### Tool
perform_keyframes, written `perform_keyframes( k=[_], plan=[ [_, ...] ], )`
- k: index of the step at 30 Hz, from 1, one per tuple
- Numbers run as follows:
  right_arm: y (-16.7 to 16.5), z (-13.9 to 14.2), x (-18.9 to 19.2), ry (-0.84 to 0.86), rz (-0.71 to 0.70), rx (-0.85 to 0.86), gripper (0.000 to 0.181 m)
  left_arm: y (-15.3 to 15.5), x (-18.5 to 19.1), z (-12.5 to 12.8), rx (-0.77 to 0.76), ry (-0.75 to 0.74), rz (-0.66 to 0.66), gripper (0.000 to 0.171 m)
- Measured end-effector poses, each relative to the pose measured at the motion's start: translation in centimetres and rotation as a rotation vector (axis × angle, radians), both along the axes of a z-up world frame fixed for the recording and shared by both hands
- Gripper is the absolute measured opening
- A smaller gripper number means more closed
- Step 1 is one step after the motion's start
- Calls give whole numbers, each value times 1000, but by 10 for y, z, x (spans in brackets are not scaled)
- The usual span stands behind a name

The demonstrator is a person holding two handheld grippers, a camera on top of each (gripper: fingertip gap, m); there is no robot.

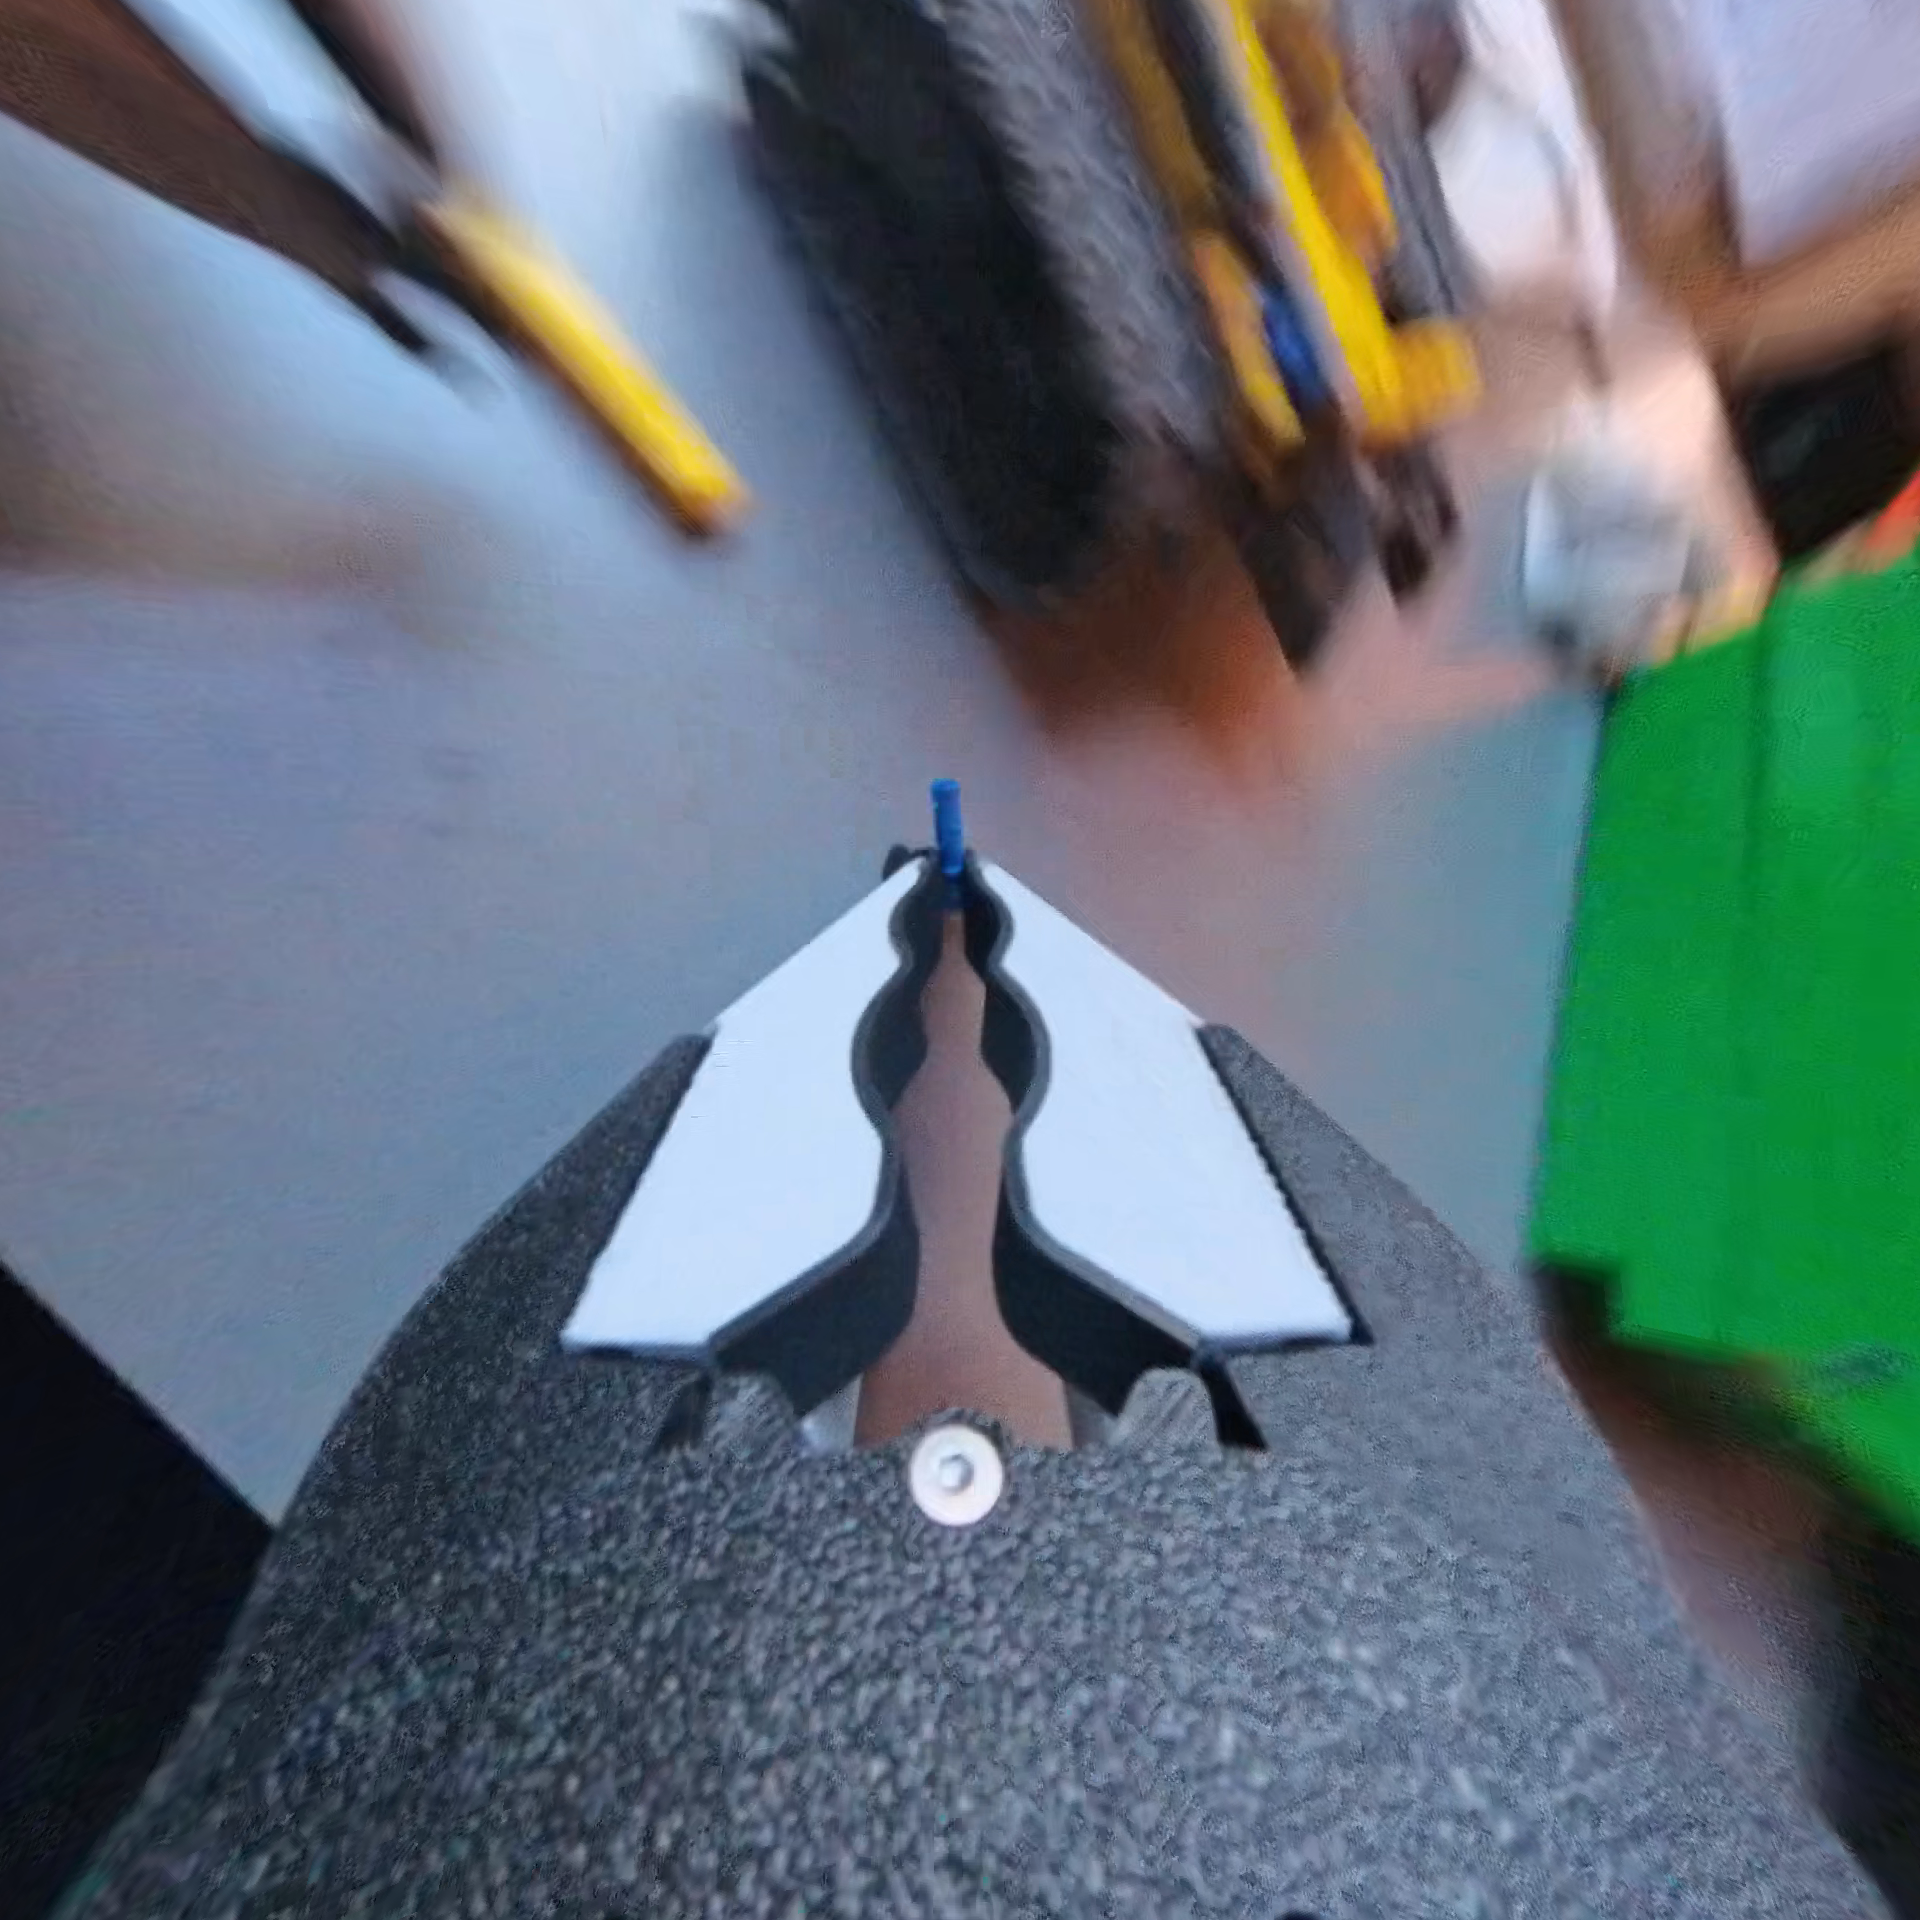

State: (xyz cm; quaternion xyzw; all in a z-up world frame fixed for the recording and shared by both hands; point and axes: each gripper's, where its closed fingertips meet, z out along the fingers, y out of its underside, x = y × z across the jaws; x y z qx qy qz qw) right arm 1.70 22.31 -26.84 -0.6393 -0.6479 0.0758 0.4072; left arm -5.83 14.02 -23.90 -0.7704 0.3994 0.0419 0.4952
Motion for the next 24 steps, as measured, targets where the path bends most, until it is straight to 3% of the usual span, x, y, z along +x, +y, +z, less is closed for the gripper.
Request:
perform_keyframes(
  k=[1, 2, 4, 8, 13, 20, 24],
  plan=[
    [1, 6, 11, 98, -17, -200, 1, -6, -10, 0, -33, -70, 4, 4],
    [0, 20, 16, 183, 5, -282, 1, -10, -16, 1, -53, -111, -5, 5],
    [-1, 39, 13, 229, 40, -213, 1, -6, -19, 11, -31, -184, 1, 5],
    [-6, 37, -1, 273, 66, -227, 2, 1, -6, 16, -58, -269, -49, 5],
    [15, 51, 6, 368, -19, -158, 2, 4, -1, 10, -125, -282, -71, 5],
    [165, 169, 92, 553, -348, 62, 3, 5, 6, 2, -110, -188, -81, 5],
    [237, 135, 113, 354, -485, -226, 21, 6, 6, 0, -136, -198, -80, 5]
  ],
)
